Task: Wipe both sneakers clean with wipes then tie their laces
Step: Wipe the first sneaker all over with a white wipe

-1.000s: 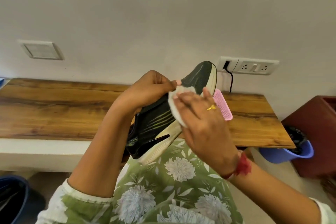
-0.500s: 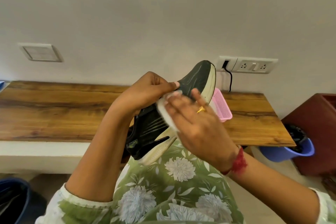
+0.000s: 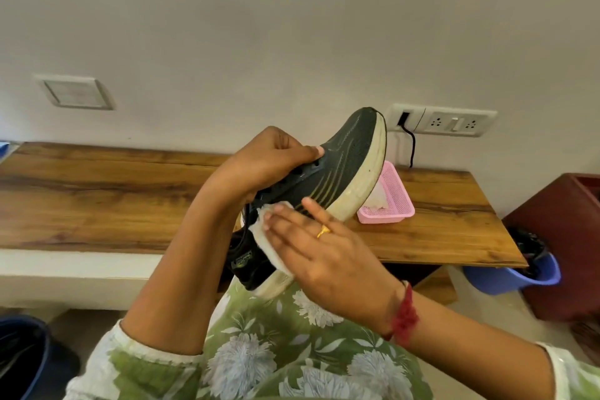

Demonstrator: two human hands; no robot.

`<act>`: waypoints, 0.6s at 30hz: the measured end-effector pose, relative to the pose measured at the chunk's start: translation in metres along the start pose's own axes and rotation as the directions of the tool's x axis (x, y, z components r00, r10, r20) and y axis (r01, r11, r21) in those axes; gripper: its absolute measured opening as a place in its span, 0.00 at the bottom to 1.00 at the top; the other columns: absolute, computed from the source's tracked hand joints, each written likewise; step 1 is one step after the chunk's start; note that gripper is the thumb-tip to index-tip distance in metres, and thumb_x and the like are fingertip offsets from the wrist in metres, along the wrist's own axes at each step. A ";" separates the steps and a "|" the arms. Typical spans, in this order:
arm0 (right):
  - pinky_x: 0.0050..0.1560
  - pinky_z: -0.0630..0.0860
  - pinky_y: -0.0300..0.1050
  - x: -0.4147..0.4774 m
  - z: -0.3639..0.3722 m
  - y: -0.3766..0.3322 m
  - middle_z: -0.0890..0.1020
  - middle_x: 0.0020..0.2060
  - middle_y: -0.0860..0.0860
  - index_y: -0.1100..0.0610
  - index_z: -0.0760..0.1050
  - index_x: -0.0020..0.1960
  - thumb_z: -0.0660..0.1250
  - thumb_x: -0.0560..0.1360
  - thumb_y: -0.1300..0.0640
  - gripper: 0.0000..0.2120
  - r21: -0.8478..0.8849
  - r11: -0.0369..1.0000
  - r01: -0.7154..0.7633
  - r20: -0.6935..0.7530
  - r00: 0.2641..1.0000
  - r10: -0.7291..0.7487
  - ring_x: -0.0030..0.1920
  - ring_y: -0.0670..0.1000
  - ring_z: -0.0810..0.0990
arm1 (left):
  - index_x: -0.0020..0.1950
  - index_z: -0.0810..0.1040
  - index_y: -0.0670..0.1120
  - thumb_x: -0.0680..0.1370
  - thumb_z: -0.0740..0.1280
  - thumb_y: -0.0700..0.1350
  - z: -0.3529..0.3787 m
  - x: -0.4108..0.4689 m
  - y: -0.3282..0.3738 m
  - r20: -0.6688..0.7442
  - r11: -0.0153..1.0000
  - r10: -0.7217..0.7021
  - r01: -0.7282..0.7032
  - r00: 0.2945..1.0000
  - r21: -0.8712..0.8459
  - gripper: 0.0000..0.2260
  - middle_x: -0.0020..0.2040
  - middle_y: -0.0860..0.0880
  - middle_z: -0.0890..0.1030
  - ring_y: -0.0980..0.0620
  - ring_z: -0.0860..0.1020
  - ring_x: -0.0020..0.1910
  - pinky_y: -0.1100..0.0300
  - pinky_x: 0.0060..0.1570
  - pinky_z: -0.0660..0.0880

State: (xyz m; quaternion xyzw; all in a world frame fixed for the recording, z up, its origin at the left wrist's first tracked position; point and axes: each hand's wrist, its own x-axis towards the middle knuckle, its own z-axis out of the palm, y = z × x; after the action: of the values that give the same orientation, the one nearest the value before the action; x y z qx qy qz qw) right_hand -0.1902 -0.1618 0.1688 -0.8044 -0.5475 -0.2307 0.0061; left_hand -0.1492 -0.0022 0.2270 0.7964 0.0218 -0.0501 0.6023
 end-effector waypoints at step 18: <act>0.75 0.52 0.53 -0.007 -0.004 0.013 0.75 0.65 0.58 0.63 0.73 0.65 0.56 0.75 0.62 0.20 -0.004 0.999 -0.034 0.034 0.999 0.034 0.68 0.56 0.71 | 0.25 0.75 0.42 0.76 0.70 0.48 0.002 0.001 -0.002 -0.051 0.999 -0.039 0.040 0.998 0.010 0.21 0.21 0.46 0.68 0.52 0.63 0.19 0.66 0.24 0.62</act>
State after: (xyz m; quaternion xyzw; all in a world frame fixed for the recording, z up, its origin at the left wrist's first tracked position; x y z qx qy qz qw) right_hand -0.1826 -0.1739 0.1730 -0.8175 -0.5332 -0.2177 -0.0008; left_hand -0.1485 -0.0034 0.2241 0.8002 0.0527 -0.0419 0.5960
